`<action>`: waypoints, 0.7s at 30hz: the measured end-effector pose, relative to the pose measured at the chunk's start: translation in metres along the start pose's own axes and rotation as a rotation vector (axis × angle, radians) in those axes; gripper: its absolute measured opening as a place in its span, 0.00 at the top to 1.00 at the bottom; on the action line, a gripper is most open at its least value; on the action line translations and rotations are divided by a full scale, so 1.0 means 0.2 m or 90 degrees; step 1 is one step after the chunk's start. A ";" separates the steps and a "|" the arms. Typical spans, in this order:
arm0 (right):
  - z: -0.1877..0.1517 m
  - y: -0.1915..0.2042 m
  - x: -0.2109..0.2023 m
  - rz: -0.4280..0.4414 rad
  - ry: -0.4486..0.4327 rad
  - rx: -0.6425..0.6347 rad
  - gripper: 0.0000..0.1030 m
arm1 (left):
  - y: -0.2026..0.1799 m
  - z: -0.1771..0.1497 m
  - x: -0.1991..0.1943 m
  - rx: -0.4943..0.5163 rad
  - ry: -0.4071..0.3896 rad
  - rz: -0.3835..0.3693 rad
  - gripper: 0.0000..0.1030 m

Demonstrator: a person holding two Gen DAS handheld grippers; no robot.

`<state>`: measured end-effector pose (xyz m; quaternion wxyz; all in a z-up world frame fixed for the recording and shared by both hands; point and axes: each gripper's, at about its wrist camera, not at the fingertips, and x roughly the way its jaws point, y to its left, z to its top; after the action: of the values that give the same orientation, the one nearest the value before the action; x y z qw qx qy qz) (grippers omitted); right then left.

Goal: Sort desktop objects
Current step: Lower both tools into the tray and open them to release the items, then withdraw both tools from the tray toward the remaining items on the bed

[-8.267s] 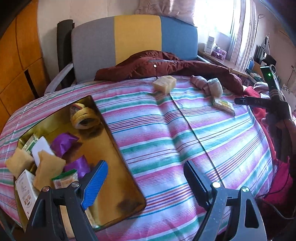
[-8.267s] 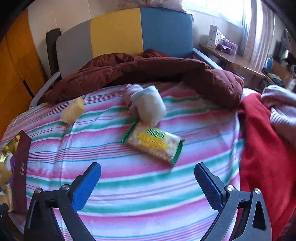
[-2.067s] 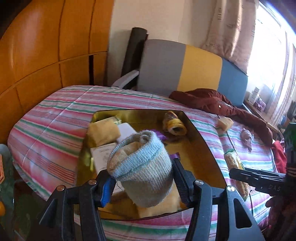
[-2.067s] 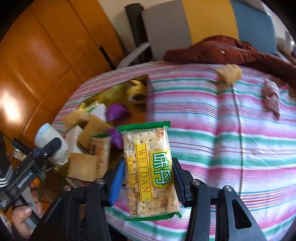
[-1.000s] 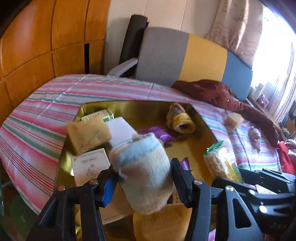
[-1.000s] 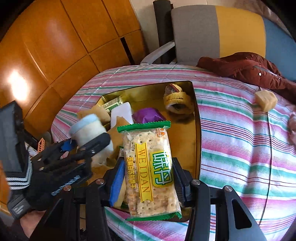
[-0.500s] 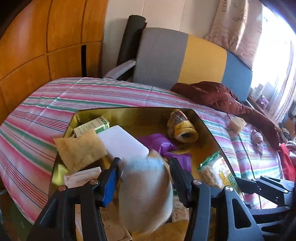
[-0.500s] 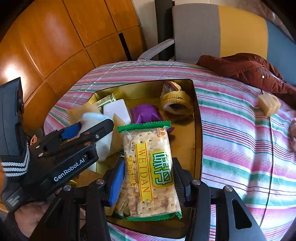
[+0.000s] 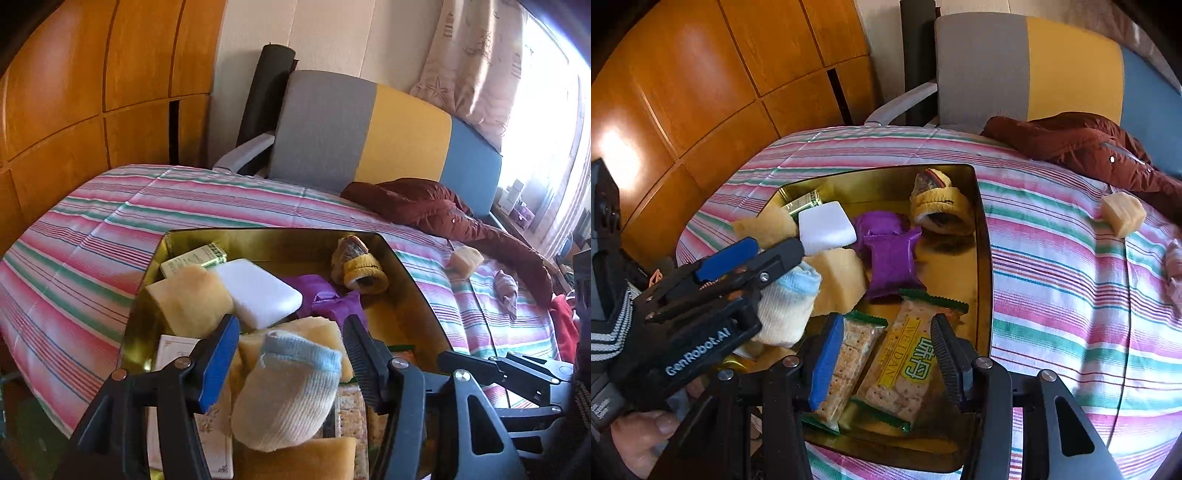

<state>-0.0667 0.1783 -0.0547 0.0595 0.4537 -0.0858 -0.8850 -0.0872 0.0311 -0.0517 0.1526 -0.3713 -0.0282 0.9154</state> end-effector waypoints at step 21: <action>-0.06 0.09 -0.11 0.016 -0.033 -0.011 0.42 | 0.02 -0.05 -0.31 0.007 -0.035 0.053 0.37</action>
<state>-0.0436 0.1633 -0.0413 0.0719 0.4289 -0.0855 -0.8964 -0.0390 0.0078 -0.0178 0.1156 -0.3463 -0.0120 0.9309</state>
